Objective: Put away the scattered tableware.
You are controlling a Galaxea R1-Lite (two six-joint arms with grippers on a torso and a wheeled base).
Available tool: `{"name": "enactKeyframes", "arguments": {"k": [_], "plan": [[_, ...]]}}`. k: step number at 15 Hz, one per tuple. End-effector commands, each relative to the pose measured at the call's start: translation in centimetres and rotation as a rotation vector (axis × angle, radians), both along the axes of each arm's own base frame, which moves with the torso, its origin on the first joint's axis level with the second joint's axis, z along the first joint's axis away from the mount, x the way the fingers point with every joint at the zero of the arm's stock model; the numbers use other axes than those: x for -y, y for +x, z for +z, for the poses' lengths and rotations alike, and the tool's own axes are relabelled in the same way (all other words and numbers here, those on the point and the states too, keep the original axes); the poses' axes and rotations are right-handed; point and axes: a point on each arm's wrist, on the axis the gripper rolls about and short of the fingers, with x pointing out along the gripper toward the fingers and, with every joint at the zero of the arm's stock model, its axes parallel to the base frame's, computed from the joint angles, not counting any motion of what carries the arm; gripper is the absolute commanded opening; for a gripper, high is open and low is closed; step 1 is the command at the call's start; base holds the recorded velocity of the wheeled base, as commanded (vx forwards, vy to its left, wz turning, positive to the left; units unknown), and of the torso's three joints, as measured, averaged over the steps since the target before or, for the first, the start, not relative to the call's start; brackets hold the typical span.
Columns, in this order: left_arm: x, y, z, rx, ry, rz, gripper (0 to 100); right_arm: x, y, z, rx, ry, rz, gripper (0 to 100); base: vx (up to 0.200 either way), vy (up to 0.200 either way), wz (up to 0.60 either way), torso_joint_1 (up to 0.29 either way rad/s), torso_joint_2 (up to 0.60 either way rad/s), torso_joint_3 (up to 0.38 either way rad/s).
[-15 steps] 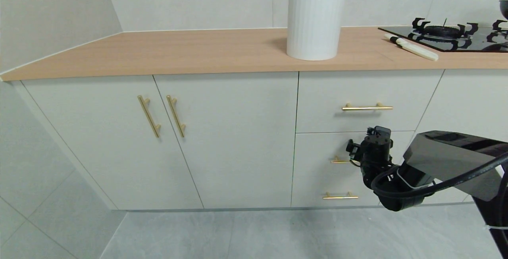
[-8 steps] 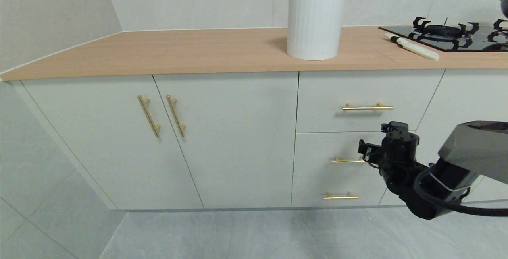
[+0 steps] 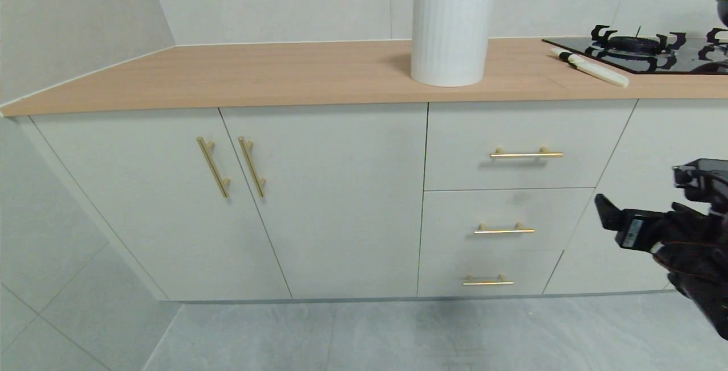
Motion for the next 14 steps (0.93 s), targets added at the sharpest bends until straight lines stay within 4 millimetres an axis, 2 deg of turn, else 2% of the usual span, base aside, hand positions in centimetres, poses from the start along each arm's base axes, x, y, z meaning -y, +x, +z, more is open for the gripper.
{"name": "enactKeyframes", "arguments": {"k": [1,4,9,12,14], "plan": [[0.0,0.0,0.0,0.000,0.000,0.000,100,2.0,-7.1,2.1,0.124,-0.028,-0.055,100,0.000,0.000,0.00,0.000,0.00,0.000],[0.0,0.0,0.0,0.000,0.000,0.000,100,3.6,-12.2,2.8,0.158,-0.050,-0.109,100,0.000,0.000,0.00,0.000,0.00,0.000],[0.0,0.0,0.0,0.000,0.000,0.000,100,6.0,-20.7,1.6,0.103,-0.085,-0.189,100,0.000,0.000,0.00,0.000,0.00,0.000],[0.0,0.0,0.0,0.000,0.000,0.000,100,6.3,-23.6,0.7,0.124,-0.091,-0.265,100,0.000,0.000,0.00,0.000,0.00,0.000],[0.0,0.0,0.0,0.000,0.000,0.000,100,6.2,-25.6,-0.9,0.143,-0.116,-0.315,100,0.000,0.000,0.00,0.000,0.00,0.000]]}}
